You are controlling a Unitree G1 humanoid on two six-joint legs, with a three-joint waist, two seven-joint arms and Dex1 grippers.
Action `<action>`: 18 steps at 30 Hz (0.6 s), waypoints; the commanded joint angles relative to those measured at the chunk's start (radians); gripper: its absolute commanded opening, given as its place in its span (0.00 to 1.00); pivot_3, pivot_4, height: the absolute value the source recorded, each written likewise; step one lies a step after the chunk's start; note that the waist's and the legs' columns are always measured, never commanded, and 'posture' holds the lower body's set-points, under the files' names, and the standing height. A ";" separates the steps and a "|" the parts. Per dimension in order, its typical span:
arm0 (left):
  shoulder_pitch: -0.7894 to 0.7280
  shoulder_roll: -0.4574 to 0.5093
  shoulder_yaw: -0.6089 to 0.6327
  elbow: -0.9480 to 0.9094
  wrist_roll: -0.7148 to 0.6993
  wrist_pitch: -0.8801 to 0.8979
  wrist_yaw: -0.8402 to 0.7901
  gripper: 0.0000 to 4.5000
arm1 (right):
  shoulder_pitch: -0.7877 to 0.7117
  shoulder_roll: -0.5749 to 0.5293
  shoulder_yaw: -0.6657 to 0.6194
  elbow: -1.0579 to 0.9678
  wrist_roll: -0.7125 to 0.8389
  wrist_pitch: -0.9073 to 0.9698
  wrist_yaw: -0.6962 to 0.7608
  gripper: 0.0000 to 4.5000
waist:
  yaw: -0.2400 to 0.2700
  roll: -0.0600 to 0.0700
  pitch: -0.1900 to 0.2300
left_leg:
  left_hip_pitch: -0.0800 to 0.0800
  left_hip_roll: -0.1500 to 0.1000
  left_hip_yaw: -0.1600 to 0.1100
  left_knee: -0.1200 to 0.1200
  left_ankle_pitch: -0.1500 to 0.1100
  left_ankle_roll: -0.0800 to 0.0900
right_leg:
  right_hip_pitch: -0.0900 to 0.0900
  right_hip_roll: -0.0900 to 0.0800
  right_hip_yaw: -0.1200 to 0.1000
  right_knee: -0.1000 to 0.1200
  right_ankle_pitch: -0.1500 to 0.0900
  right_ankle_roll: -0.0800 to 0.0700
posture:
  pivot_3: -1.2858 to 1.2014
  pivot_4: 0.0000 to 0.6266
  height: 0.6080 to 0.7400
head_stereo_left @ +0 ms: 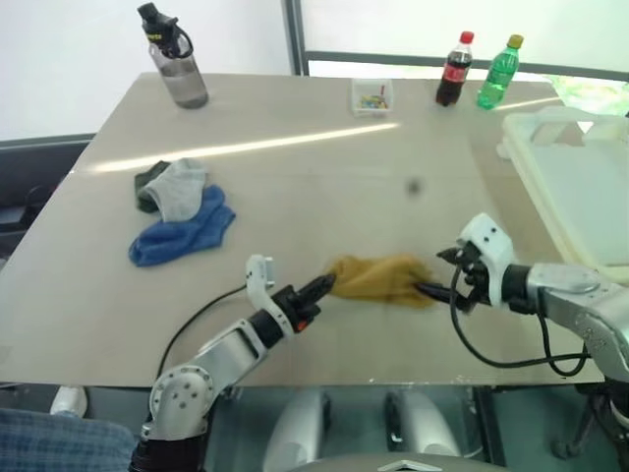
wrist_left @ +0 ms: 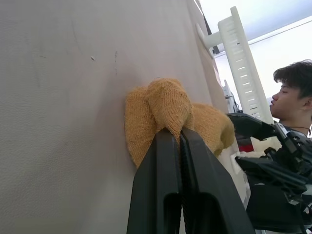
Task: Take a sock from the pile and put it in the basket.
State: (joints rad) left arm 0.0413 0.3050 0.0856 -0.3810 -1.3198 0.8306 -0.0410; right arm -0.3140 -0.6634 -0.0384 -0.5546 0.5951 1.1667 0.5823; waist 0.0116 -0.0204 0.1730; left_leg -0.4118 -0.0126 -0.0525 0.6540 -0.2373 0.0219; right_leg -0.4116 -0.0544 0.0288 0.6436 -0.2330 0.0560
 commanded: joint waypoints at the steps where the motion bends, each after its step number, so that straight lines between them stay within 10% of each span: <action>1: 0.000 -0.001 0.012 -0.010 -0.006 0.009 0.000 0.00 | -0.027 0.048 -0.073 -0.017 0.061 0.103 -0.054 1.00 | 0.000 0.000 0.000 | 0.000 0.000 0.000 0.000 0.000 0.000 | 0.000 0.000 0.000 0.000 0.000 0.000 | 0.52 0.24 1.00; 6: 0.001 0.002 0.016 -0.014 -0.006 0.016 -0.001 0.00 | -0.018 0.096 -0.127 0.007 0.112 0.198 -0.089 0.82 | 0.000 0.000 0.000 | 0.000 0.000 0.000 0.000 0.000 0.000 | 0.000 0.000 0.000 0.000 0.000 0.000 | 0.52 0.24 1.00; 14: 0.000 0.004 0.020 -0.018 -0.004 0.023 -0.001 0.00 | 0.003 0.111 -0.131 -0.006 0.148 0.242 -0.111 0.01 | -0.001 0.001 -0.001 | 0.000 -0.001 0.000 0.000 0.000 0.000 | 0.000 0.000 0.000 0.001 0.000 0.000 | 0.52 0.24 1.00; 18: -0.004 0.004 0.018 -0.018 -0.002 0.026 0.000 0.00 | 0.013 0.106 -0.115 -0.011 0.157 0.253 -0.114 0.01 | -0.001 0.001 -0.001 | 0.000 -0.001 0.000 0.000 0.000 0.000 | 0.000 0.000 0.000 0.001 0.000 0.000 | 0.52 0.24 1.00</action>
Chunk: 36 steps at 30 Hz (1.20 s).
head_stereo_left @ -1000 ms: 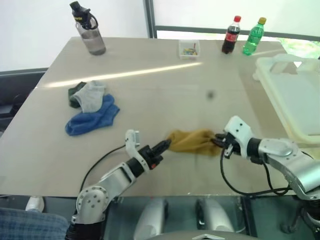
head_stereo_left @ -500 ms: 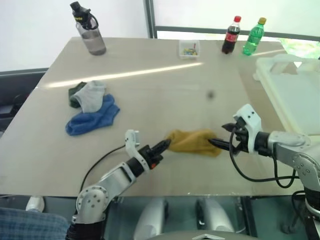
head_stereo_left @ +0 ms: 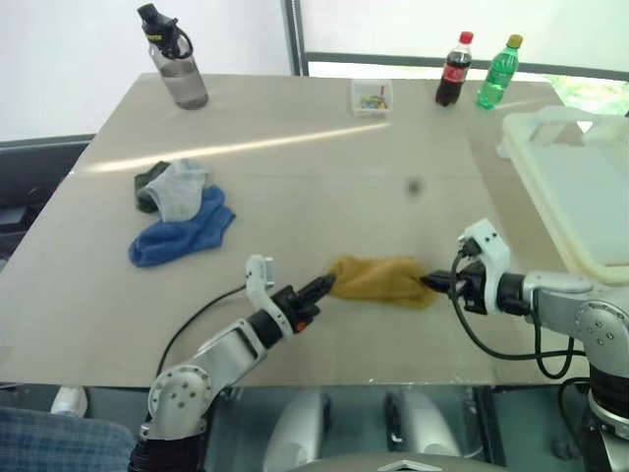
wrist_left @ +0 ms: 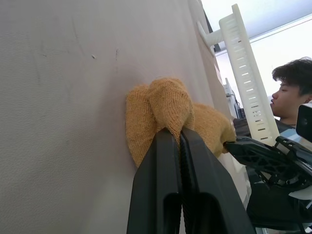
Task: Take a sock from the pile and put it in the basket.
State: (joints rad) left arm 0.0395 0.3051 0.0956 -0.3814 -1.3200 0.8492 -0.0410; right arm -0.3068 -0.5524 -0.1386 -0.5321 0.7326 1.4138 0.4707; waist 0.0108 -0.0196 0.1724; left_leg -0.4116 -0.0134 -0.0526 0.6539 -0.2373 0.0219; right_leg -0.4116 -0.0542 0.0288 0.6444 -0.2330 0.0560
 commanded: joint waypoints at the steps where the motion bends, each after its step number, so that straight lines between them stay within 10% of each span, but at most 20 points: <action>1: -0.002 0.004 0.008 -0.018 -0.001 0.008 -0.001 0.00 | 0.007 -0.005 -0.012 -0.036 0.021 0.007 -0.004 0.01 | 0.000 0.000 0.000 | 0.000 0.000 0.000 0.000 0.000 0.000 | 0.000 0.000 0.000 0.000 0.000 0.000 | 0.52 0.24 1.00; 10: -0.001 -0.001 0.012 -0.017 -0.005 0.010 0.005 0.00 | -0.026 0.043 -0.149 0.011 0.182 0.196 -0.025 0.01 | 0.000 0.000 0.000 | 0.000 0.000 0.000 0.000 0.000 0.000 | 0.000 0.000 0.000 0.000 0.000 0.000 | 0.52 0.24 1.00; 24: 0.002 -0.004 0.020 -0.024 -0.007 0.019 0.011 0.00 | -0.091 0.071 -0.280 0.340 0.715 0.191 -0.462 0.01 | -0.005 0.001 0.000 | 0.000 0.000 0.002 0.000 0.000 0.000 | 0.000 0.000 0.001 0.000 0.000 0.000 | 0.52 0.24 1.00; 30: 0.003 -0.006 0.020 -0.025 -0.009 0.021 0.012 0.00 | -0.037 -0.068 -0.132 0.401 1.171 -0.051 -0.732 0.01 | -0.012 0.001 0.000 | 0.000 0.000 0.002 0.000 0.000 0.000 | 0.000 0.000 0.001 0.000 0.000 0.000 | 0.52 0.24 1.00; 36: 0.007 -0.010 0.020 -0.029 -0.011 0.021 0.018 0.00 | 0.021 -0.142 -0.045 0.344 1.240 -0.170 -0.712 0.01 | -0.022 0.001 -0.001 | 0.000 0.000 0.003 0.000 0.000 0.001 | 0.001 0.001 0.001 0.000 0.000 0.000 | 0.52 0.24 1.00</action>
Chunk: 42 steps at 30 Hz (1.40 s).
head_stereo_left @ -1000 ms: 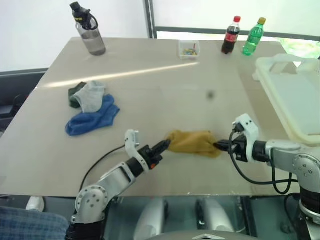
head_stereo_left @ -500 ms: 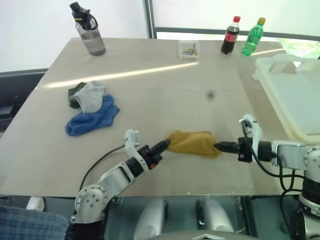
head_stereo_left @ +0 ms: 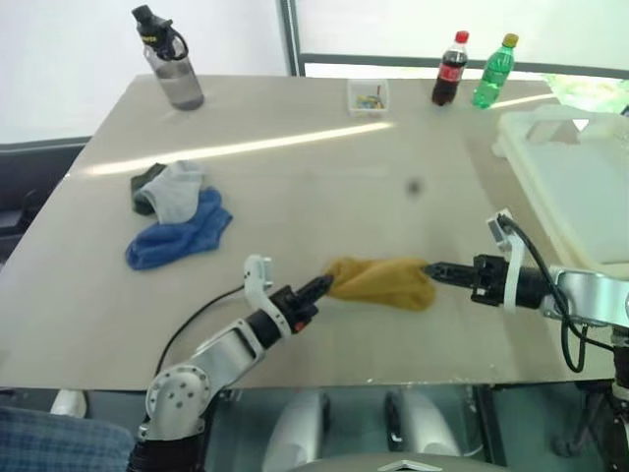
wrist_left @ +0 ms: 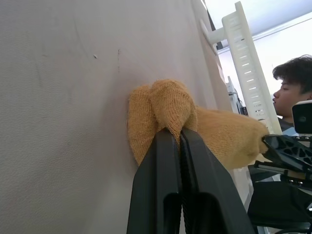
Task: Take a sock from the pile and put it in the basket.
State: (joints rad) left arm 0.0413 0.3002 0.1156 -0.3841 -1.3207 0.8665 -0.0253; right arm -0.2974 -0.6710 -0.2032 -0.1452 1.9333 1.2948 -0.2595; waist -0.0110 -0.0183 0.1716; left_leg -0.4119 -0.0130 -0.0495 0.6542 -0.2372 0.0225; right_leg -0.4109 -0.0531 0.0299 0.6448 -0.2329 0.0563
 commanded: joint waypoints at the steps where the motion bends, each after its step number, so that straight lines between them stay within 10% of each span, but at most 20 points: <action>1: 0.005 -0.006 0.000 -0.026 -0.011 0.004 0.003 0.00 | 0.017 -0.028 0.028 -0.046 0.039 -0.062 0.021 0.01 | 0.000 0.000 0.000 | 0.000 0.000 0.000 0.000 0.000 0.000 | 0.000 0.000 0.000 0.000 0.000 0.000 | 0.52 0.24 1.00; 12: 0.002 -0.005 -0.001 -0.025 -0.004 0.004 -0.002 0.00 | 0.042 -0.139 0.167 -0.064 0.000 -0.130 -0.075 0.01 | 0.001 0.001 -0.001 | 0.000 0.001 -0.001 0.001 0.000 0.000 | 0.000 0.000 0.001 0.000 0.000 0.000 | 0.52 0.24 1.00; 42: 0.020 -0.001 -0.033 -0.109 0.187 -0.123 -0.204 0.00 | -0.024 -0.075 0.196 -0.234 -0.639 -0.113 0.268 0.01 | 0.002 0.001 -0.001 | -0.001 0.001 -0.002 0.001 0.000 0.000 | 0.000 0.000 0.001 -0.001 0.000 0.000 | 0.52 0.24 1.00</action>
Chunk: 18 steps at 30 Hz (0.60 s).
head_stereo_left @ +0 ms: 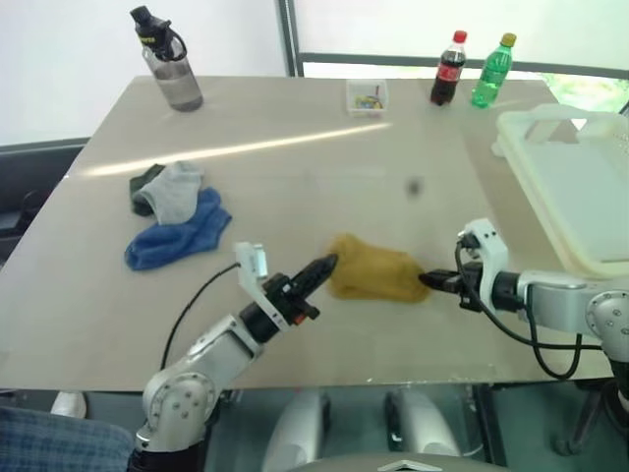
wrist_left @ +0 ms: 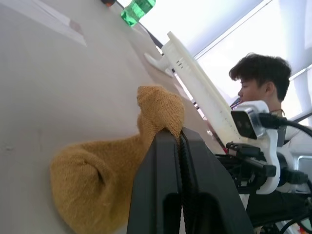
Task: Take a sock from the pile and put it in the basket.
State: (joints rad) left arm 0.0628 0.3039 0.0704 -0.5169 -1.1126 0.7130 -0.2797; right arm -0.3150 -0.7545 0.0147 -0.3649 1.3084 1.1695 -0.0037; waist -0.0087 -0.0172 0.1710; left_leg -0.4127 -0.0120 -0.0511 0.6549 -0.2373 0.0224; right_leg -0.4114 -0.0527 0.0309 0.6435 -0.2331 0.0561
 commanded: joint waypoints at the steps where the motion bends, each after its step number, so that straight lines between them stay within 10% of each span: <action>1: -0.002 -0.009 0.017 0.040 -0.040 0.049 0.073 0.00 | -0.007 0.013 -0.023 -0.014 -0.019 0.019 0.010 0.01 | 0.000 0.000 0.000 | 0.000 0.000 0.000 0.000 0.000 0.000 | 0.000 0.000 0.000 0.000 0.000 0.000 | 0.52 0.24 1.00; 18: -0.024 -0.027 0.056 0.105 -0.150 0.155 0.198 0.00 | -0.058 0.074 -0.155 0.003 0.085 0.065 0.002 0.01 | -0.001 0.000 0.000 | 0.000 0.000 -0.001 0.000 0.000 0.000 | 0.000 0.000 -0.001 0.000 0.000 0.000 | 0.52 0.24 1.00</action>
State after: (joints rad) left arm 0.0443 0.2778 0.1173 -0.4002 -1.2425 0.8666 -0.0822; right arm -0.3594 -0.6813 -0.1006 -0.3478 1.3569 1.2390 -0.0087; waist -0.0093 -0.0172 0.1710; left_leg -0.4128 -0.0122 -0.0520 0.6549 -0.2373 0.0224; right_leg -0.4114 -0.0527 0.0301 0.6437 -0.2329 0.0564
